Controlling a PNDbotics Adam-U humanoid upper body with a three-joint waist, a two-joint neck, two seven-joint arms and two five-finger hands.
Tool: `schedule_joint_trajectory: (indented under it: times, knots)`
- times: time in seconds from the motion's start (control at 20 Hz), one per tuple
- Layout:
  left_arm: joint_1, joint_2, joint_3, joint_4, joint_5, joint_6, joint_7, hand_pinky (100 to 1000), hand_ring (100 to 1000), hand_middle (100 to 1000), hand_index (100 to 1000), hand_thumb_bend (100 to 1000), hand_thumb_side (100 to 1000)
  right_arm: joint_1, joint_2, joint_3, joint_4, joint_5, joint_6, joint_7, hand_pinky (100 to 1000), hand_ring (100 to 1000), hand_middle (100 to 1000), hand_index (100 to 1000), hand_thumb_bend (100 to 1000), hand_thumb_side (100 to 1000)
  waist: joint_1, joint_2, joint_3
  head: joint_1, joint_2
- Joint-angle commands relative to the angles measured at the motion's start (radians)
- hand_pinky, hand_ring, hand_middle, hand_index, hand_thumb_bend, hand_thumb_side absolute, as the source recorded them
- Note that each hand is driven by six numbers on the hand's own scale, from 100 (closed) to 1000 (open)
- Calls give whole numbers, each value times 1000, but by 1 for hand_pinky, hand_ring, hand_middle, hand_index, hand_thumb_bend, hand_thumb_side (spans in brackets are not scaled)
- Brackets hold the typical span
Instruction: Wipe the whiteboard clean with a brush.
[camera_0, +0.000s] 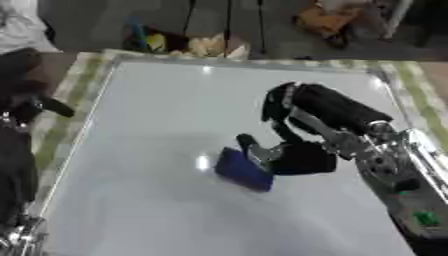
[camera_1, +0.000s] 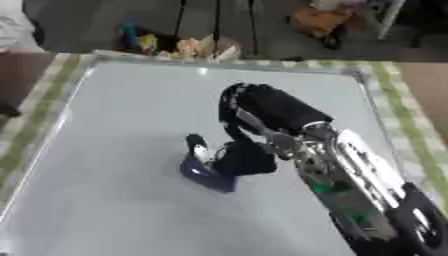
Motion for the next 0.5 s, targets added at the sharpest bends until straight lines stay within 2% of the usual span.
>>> schedule_joint_trajectory:
  times: [0.05,0.15,0.2,0.25,0.35,0.5]
  knots:
    - [-11,6,-4,-18,-3,0,-2,455,877,773,628,100,975,-15,-6,-5,-16,-5,0,2,730,738,634,142,210,783,3,-16,-1,-2,-13]
    - [-10,7,-4,-18,-3,0,-3,455,877,773,628,100,975,-14,-6,-4,-16,-5,0,3,730,738,634,142,210,783,3,-15,-1,-2,-12]
    - [-10,7,-4,-18,-3,0,-3,455,877,773,628,100,976,-14,-7,-3,-16,-6,0,4,743,760,681,158,265,763,3,-15,-1,-2,-12]
    - [-10,7,-4,-18,-3,0,-2,455,877,773,628,100,976,-13,-9,1,-16,-8,-2,12,745,765,690,162,282,752,3,-15,-1,-2,-11]
    - [-10,6,-4,-18,-3,0,-2,455,877,774,628,100,976,-10,-12,3,-16,-15,-1,36,759,786,728,181,361,687,3,-15,-1,-4,-12]
    - [-10,6,-5,-18,-2,0,-2,455,878,774,628,100,977,-4,-15,4,-16,-36,6,80,773,805,757,205,432,596,3,-14,-1,-7,-13]
